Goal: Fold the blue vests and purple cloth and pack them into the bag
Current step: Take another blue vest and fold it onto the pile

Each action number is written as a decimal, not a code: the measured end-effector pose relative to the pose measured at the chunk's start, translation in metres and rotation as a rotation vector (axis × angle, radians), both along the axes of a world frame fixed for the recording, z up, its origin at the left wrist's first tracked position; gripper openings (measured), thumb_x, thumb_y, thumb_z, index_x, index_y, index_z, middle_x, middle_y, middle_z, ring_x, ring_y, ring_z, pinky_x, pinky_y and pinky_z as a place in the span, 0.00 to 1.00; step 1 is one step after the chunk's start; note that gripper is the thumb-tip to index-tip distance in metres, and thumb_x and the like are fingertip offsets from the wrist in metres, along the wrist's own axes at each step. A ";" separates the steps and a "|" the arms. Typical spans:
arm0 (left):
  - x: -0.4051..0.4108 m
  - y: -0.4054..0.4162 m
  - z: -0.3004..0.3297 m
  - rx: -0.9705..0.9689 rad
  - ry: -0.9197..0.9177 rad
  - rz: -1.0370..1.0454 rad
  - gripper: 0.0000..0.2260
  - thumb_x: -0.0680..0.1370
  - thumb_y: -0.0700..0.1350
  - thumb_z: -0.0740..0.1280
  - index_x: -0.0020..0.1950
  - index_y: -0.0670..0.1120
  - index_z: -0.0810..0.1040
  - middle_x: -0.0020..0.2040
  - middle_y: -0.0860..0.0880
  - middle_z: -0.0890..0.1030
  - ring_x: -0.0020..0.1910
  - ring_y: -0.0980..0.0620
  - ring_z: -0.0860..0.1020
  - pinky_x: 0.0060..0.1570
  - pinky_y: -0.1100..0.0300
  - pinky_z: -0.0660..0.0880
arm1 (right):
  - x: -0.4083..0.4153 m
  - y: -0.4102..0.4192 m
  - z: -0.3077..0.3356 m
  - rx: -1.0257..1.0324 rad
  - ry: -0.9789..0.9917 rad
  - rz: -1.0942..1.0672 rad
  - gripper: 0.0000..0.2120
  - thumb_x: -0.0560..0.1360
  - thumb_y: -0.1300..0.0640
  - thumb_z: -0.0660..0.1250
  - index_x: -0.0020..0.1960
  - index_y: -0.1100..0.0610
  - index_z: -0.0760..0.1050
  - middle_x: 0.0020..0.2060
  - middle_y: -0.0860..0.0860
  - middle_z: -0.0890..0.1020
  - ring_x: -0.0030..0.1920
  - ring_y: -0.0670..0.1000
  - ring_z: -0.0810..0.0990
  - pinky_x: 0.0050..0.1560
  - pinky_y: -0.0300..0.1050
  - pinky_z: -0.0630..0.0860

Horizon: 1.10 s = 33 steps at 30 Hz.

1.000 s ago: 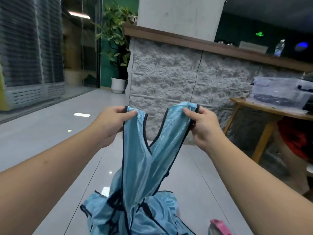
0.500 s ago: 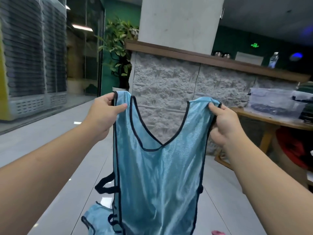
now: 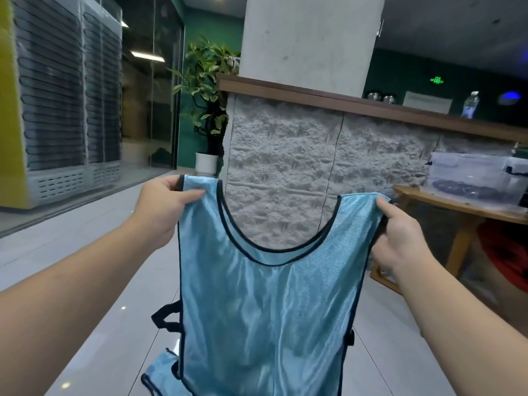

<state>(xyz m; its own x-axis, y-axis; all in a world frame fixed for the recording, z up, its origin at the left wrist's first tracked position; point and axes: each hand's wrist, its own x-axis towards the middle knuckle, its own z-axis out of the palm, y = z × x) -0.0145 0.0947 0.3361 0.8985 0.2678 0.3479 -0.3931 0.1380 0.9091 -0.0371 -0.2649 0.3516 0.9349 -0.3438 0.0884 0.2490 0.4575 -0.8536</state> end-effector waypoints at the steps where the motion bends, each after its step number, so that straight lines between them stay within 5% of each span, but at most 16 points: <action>1: 0.000 -0.002 0.000 -0.008 0.004 -0.021 0.06 0.77 0.33 0.73 0.52 0.40 0.84 0.47 0.42 0.87 0.44 0.43 0.86 0.44 0.53 0.84 | 0.000 0.001 0.000 -0.009 -0.028 0.009 0.11 0.83 0.56 0.68 0.63 0.59 0.80 0.54 0.59 0.86 0.40 0.58 0.89 0.30 0.54 0.83; 6: -0.002 -0.016 0.002 -0.099 0.017 -0.175 0.09 0.75 0.32 0.73 0.54 0.38 0.81 0.47 0.41 0.86 0.42 0.45 0.86 0.39 0.55 0.83 | -0.002 0.001 0.004 -0.063 -0.093 0.083 0.07 0.83 0.63 0.65 0.54 0.56 0.81 0.43 0.57 0.88 0.36 0.56 0.88 0.31 0.54 0.83; 10: -0.008 -0.029 0.005 -0.172 0.046 -0.346 0.20 0.70 0.36 0.74 0.61 0.42 0.78 0.49 0.42 0.85 0.42 0.47 0.86 0.40 0.54 0.84 | -0.007 0.004 0.008 -0.049 -0.156 0.211 0.11 0.84 0.65 0.59 0.52 0.58 0.80 0.42 0.57 0.86 0.38 0.56 0.86 0.41 0.52 0.84; 13: -0.011 -0.036 0.005 -0.089 0.099 -0.552 0.15 0.72 0.38 0.72 0.59 0.39 0.82 0.50 0.39 0.86 0.46 0.44 0.86 0.47 0.52 0.85 | -0.011 0.008 0.009 -0.029 -0.181 0.303 0.12 0.83 0.67 0.57 0.52 0.59 0.79 0.41 0.58 0.86 0.39 0.55 0.86 0.48 0.53 0.84; 18: -0.015 -0.056 0.002 0.063 0.124 -0.658 0.02 0.74 0.38 0.71 0.42 0.42 0.83 0.40 0.42 0.83 0.38 0.47 0.84 0.41 0.55 0.83 | -0.008 0.028 -0.003 -0.003 -0.144 0.437 0.12 0.81 0.70 0.54 0.48 0.60 0.74 0.37 0.54 0.78 0.29 0.49 0.77 0.30 0.42 0.77; 23: -0.023 -0.087 -0.003 0.095 0.125 -0.743 0.03 0.74 0.36 0.71 0.43 0.41 0.77 0.35 0.44 0.80 0.31 0.50 0.81 0.32 0.59 0.80 | -0.005 0.054 -0.019 -0.115 -0.114 0.573 0.16 0.79 0.76 0.53 0.47 0.61 0.76 0.39 0.56 0.80 0.26 0.48 0.75 0.23 0.39 0.73; 26: -0.025 -0.103 -0.007 0.103 0.113 -0.771 0.03 0.71 0.35 0.72 0.43 0.41 0.80 0.38 0.42 0.83 0.35 0.48 0.84 0.36 0.57 0.83 | -0.001 0.066 -0.028 -0.161 -0.145 0.704 0.10 0.79 0.75 0.61 0.51 0.65 0.77 0.51 0.65 0.82 0.42 0.58 0.83 0.41 0.52 0.86; 28: -0.024 -0.108 -0.010 0.097 0.096 -0.764 0.03 0.70 0.35 0.73 0.41 0.42 0.82 0.41 0.41 0.83 0.39 0.46 0.84 0.42 0.55 0.84 | 0.001 0.070 -0.030 -0.167 -0.167 0.773 0.09 0.75 0.74 0.66 0.52 0.66 0.77 0.53 0.68 0.80 0.49 0.62 0.82 0.54 0.57 0.83; 33: -0.020 -0.109 -0.014 0.110 0.057 -0.724 0.07 0.68 0.33 0.74 0.42 0.41 0.79 0.40 0.41 0.83 0.38 0.47 0.83 0.41 0.57 0.83 | 0.007 0.070 -0.031 -0.209 -0.139 0.743 0.09 0.68 0.75 0.69 0.44 0.63 0.77 0.44 0.63 0.80 0.43 0.60 0.80 0.51 0.55 0.82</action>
<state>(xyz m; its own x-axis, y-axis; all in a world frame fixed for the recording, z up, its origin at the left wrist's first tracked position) -0.0348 -0.0142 0.3225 0.8546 -0.4334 0.2859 -0.1897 0.2519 0.9490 -0.0301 -0.1948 0.3207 0.8889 0.4045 0.2151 0.0509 0.3794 -0.9238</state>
